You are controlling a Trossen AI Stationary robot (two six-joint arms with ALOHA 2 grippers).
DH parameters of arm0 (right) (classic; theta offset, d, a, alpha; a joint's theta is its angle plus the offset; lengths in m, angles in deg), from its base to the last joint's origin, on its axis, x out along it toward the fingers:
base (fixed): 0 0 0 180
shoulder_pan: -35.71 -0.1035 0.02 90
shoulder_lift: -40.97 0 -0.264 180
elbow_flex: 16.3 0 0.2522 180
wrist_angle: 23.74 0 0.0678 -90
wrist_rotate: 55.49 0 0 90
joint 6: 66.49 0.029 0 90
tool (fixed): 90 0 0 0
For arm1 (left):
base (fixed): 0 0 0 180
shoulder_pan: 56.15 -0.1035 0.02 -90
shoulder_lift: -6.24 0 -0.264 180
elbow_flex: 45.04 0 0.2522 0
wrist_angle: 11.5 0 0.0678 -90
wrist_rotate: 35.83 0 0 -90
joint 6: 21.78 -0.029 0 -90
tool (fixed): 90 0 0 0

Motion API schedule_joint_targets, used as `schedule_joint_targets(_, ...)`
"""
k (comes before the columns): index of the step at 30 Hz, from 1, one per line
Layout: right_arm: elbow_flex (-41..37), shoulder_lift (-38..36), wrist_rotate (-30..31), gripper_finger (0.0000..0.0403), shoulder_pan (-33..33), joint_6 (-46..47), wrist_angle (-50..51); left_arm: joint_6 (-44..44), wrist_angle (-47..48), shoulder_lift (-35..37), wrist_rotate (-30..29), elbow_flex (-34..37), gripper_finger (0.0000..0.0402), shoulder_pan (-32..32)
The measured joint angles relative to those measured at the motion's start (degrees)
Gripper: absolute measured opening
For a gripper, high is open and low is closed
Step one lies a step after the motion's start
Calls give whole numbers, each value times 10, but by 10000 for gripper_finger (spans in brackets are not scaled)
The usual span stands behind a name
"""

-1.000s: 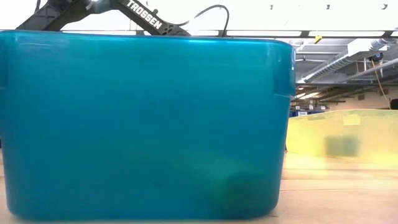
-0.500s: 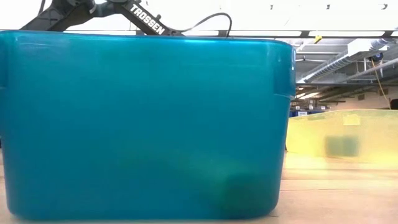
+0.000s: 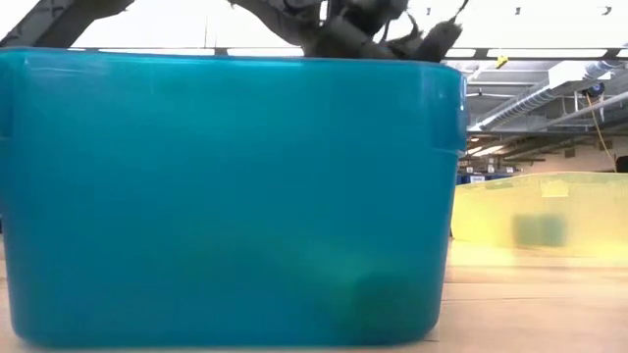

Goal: Sort blocks by size
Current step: Put the small red block into the yellow bin, then put the large blue block into the blue bin

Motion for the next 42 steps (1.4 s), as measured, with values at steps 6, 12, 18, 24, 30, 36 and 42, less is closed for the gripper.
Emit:
schedule_joint_targets(6,0,-15,11,240,-11,0,-13,15,-46,-32,13,1,137,15)
schedule_joint_targets(12,0,-18,11,244,-12,-18,-40,59,-113,-73,56,2,137,15)
schedule_joint_targets(18,0,-18,11,243,-12,-74,-87,70,-136,-83,57,1,167,15)
schedule_joint_targets(24,0,-18,-3,241,-18,-90,-101,52,-152,-68,46,2,304,15)
schedule_joint_targets(30,0,-18,-15,246,-36,-90,-106,26,-173,-2,-16,72,275,12)
schedule_joint_targets(36,0,-18,-55,242,-42,-91,-106,30,-310,135,-33,256,156,-6)
schedule_joint_targets(42,-44,-18,-94,220,-21,-75,-121,23,-394,299,-56,446,53,-6)
